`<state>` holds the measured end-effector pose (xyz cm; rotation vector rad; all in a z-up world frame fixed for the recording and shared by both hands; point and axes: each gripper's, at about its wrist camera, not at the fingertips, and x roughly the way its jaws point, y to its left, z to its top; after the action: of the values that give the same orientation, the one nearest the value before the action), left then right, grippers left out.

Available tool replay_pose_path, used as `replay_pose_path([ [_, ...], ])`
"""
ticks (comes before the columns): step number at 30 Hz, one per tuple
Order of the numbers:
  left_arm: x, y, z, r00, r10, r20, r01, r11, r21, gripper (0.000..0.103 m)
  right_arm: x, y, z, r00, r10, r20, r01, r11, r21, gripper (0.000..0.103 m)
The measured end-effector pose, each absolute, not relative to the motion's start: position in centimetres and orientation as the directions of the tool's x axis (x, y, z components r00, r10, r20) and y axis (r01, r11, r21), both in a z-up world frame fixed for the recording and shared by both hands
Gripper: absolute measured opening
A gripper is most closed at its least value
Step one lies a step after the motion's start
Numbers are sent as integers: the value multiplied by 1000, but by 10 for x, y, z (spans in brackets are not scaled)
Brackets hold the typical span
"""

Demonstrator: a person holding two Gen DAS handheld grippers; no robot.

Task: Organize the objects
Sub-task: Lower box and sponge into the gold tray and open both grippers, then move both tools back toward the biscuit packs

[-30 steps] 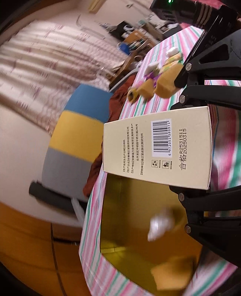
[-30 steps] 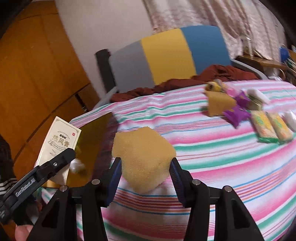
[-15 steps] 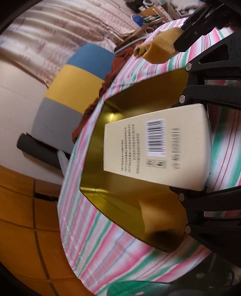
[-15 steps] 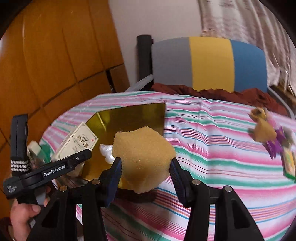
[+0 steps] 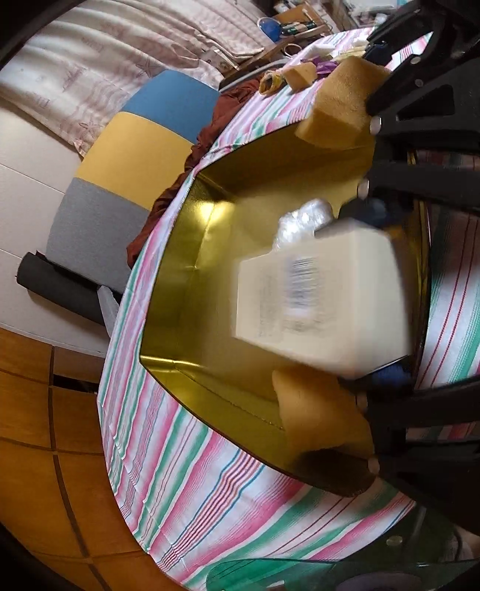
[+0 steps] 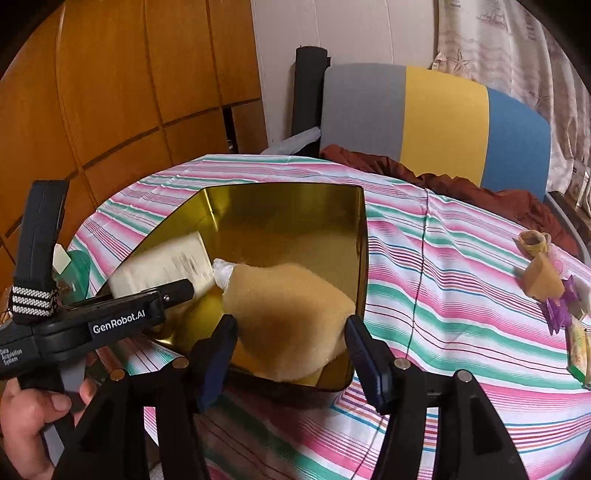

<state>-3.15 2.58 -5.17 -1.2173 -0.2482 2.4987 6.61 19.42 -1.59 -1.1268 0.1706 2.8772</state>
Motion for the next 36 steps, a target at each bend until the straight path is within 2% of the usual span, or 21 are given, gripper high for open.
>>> replay_pose_path([
  [1,-32,26,-50,-575,389,-719,-234,-921,-311,76,67,197,-16,-737,6,-676,-94,-991,95,66],
  [2,-33,27,-49,-578,391,-717,-234,-920,-313,78,66,199,-16,-735,8,-678,-105,-989,102,69],
  [6,-32,22,-44,-586,398,-706,-214,-916,-339,81,67,207,-11,-750,-6,-662,-120,-982,145,70],
  [8,-30,15,-38,-606,403,-685,-193,-911,-366,91,71,211,-8,-761,-1,-649,-131,-979,156,70],
  [11,-25,6,-28,-648,379,-660,-148,-913,-379,100,74,216,-8,-764,0,-645,-145,-974,172,70],
  [21,-15,10,-14,-672,361,-647,-122,-915,-385,103,83,230,-8,-770,15,-638,-178,-965,192,70],
  [36,16,62,5,-630,476,-614,-313,-879,-361,103,105,283,-20,-748,119,-653,-345,-910,229,70],
])
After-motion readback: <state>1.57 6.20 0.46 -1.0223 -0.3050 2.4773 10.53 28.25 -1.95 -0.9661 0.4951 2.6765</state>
